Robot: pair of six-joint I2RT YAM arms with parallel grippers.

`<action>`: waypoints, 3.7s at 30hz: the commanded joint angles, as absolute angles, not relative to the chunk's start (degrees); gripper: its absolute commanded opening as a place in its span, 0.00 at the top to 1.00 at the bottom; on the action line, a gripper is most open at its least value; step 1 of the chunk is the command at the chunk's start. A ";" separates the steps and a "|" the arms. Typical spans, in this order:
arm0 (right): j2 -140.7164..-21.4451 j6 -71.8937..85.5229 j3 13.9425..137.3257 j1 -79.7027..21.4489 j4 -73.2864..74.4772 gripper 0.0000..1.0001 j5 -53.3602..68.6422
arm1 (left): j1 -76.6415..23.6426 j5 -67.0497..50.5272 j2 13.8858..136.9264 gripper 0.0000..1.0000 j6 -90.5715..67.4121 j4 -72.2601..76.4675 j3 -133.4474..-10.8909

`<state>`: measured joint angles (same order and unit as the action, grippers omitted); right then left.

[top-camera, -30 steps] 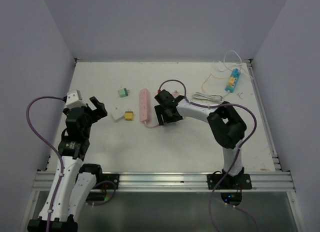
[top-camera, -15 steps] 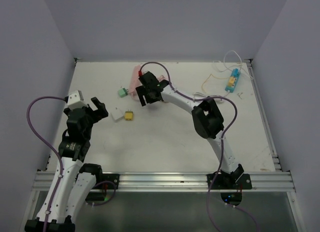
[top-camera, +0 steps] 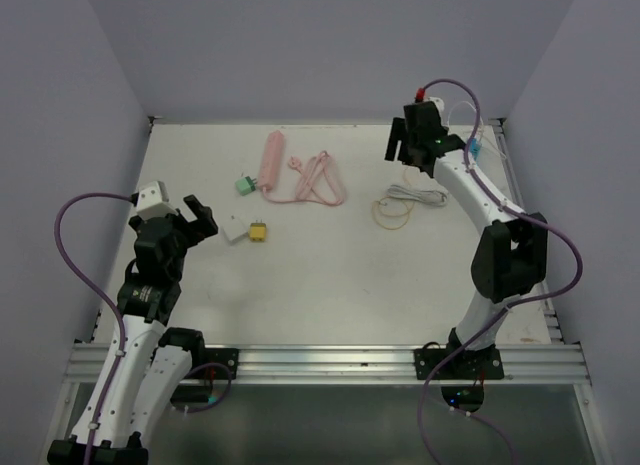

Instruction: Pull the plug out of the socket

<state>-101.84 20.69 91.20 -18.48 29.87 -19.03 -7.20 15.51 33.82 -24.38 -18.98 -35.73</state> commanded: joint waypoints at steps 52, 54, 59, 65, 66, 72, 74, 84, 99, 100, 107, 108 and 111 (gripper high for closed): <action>-85.97 40.85 42.28 -42.68 29.44 0.76 5.45 | -8.17 14.07 34.63 0.01 -22.85 -17.23 -34.72; -82.28 42.44 40.96 -46.21 31.10 0.74 5.10 | -8.17 12.75 34.89 0.01 -22.68 -16.79 -34.63; -74.98 44.65 41.57 -52.38 33.22 0.62 3.17 | -8.17 8.10 35.77 0.01 -21.89 -15.65 -34.10; -67.59 40.70 50.26 -52.21 37.00 0.42 -3.14 | -8.26 -1.13 37.70 0.02 -22.32 -14.15 -34.10; -66.46 40.35 51.93 -52.12 37.70 0.40 -4.47 | -8.26 -2.36 38.58 0.02 -23.02 -15.11 -34.54; -61.53 38.23 52.56 -46.43 39.38 0.34 -13.79 | -9.84 -7.47 40.34 0.02 -26.80 -17.84 -38.32; -59.33 37.53 50.28 -38.61 38.15 0.34 -12.84 | -11.95 -6.60 41.13 0.02 -27.42 -18.63 -40.33; -66.67 31.64 48.69 -8.72 27.08 0.42 2.43 | -21.36 -2.02 46.14 0.02 -31.11 -18.46 -41.66; -86.39 29.88 45.45 -7.38 9.32 0.50 20.21 | -29.00 -1.32 46.32 0.02 -34.53 -18.55 -39.82; -86.83 29.71 45.00 -8.69 8.19 0.50 20.91 | -30.14 -0.62 46.41 0.02 -34.89 -18.46 -39.47; -91.49 27.95 43.77 -18.27 6.07 0.51 19.86 | -35.50 2.72 47.28 0.02 -37.70 -17.93 -38.41; -92.02 28.12 43.60 -19.24 5.63 0.51 19.86 | -36.12 3.16 47.46 0.02 -38.49 -17.84 -38.50; -91.59 29.26 43.16 -22.49 4.84 0.52 18.47 | -40.24 6.14 47.81 0.02 -40.77 -17.93 -38.58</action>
<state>-90.76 29.93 44.49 -19.90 5.32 17.93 -37.17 2.46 47.64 -37.43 -19.05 -38.54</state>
